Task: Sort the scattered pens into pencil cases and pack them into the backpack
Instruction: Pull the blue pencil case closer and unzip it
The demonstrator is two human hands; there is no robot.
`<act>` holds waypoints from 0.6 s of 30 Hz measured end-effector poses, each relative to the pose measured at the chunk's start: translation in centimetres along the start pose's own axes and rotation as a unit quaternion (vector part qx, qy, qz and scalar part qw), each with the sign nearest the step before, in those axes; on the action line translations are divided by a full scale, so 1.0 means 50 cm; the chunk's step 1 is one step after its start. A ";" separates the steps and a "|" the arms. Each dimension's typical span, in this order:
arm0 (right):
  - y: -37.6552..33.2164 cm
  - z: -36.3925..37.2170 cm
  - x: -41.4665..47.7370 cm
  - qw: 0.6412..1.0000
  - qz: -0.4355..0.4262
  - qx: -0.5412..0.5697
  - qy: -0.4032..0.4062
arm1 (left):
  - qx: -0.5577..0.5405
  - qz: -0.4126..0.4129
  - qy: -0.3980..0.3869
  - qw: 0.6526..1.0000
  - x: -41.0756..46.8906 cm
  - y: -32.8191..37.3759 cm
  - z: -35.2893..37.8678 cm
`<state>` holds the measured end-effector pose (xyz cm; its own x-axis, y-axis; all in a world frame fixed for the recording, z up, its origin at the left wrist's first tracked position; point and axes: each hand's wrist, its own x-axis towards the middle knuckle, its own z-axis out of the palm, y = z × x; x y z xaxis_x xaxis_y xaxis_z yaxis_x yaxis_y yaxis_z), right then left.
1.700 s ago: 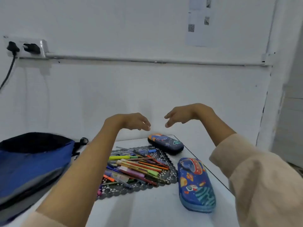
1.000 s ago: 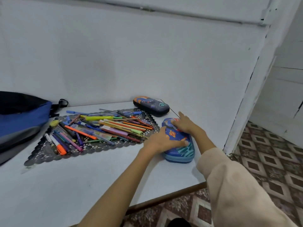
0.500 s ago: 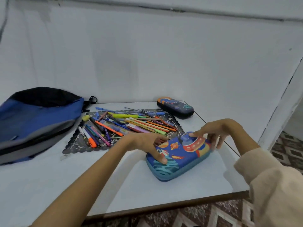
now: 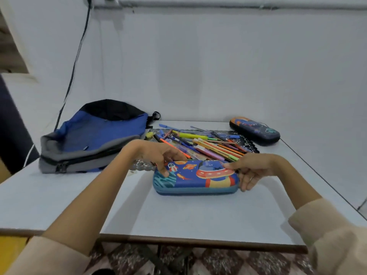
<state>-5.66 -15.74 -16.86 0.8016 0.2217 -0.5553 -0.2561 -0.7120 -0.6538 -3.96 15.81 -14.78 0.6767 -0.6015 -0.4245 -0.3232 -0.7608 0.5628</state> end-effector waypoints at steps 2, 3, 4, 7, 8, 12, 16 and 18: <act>0.011 0.006 0.003 0.999 -0.014 0.029 0.013 | 0.000 0.003 0.012 1.000 -0.005 -0.001 0.002; 0.020 0.007 0.003 0.998 -0.024 0.057 0.015 | 0.003 0.010 0.027 1.000 -0.006 0.004 0.008; 0.033 0.007 0.002 0.995 -0.036 0.090 0.014 | 0.009 0.017 0.050 0.999 -0.006 0.012 0.017; 0.072 0.011 -0.004 0.981 -0.084 0.176 -0.007 | -0.008 0.054 0.113 0.992 0.010 0.037 0.054; 0.082 0.014 -0.005 0.977 -0.099 0.190 -0.011 | 0.005 0.064 0.119 0.991 0.021 0.043 0.065; 0.103 0.021 0.001 0.968 -0.130 0.216 0.017 | 0.036 0.093 0.133 0.986 0.060 0.067 0.092; 0.106 0.033 -0.013 0.965 -0.161 0.205 0.036 | 0.096 0.097 0.148 0.980 0.085 0.066 0.104; 0.102 0.045 -0.020 0.966 -0.171 0.177 0.081 | 0.116 0.102 0.161 0.975 0.090 0.061 0.105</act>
<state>-8.99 -18.07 -20.81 0.9386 0.2759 -0.2073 -0.1075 -0.3370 -0.9353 -5.38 9.48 -18.69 0.7436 -0.6664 -0.0544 -0.5881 -0.6906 0.4209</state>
